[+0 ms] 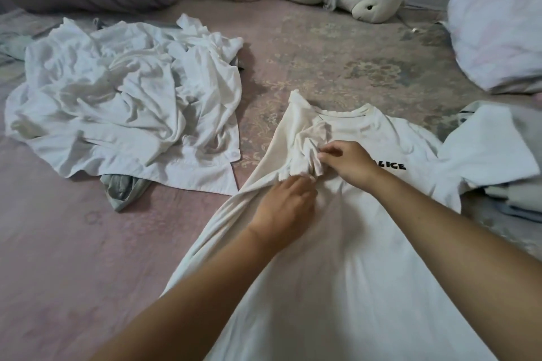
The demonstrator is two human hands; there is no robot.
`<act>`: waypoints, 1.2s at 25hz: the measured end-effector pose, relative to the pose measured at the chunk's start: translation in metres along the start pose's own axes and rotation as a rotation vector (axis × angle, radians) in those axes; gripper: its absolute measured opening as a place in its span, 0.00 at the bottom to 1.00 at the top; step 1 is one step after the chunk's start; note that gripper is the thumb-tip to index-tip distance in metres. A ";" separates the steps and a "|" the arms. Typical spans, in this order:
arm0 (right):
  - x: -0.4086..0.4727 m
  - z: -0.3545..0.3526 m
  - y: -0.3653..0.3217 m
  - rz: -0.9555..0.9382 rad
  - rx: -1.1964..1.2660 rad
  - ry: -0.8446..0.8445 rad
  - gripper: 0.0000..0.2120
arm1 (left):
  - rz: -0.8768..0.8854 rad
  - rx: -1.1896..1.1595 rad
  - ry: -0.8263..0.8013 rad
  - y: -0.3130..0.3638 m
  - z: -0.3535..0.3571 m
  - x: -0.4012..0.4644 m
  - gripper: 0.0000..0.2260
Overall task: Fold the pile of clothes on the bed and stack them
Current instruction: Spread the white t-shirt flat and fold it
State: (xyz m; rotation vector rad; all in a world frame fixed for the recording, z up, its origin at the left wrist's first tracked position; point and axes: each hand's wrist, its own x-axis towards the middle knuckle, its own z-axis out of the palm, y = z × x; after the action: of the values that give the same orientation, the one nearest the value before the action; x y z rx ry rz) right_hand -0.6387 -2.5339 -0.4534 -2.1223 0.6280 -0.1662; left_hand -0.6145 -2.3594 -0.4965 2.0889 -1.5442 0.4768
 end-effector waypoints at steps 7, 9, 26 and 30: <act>0.006 -0.004 0.003 0.082 0.053 0.089 0.13 | -0.758 -0.049 -0.155 0.002 -0.020 0.025 0.19; 0.006 -0.016 0.007 0.115 0.150 0.142 0.14 | -0.762 0.016 -0.197 0.005 -0.017 0.031 0.18; 0.003 -0.030 0.042 -0.294 -0.440 -0.034 0.16 | -0.912 -0.336 0.027 -0.005 -0.005 0.054 0.10; 0.003 -0.042 0.033 -0.134 -0.084 -0.016 0.05 | -1.019 -0.523 0.038 -0.006 -0.004 0.059 0.04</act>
State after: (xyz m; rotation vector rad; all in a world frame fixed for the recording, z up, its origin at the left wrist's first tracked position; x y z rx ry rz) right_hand -0.6632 -2.5816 -0.4547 -2.2457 0.4913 -0.1996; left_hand -0.5911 -2.4018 -0.4622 2.0686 -0.3532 -0.2395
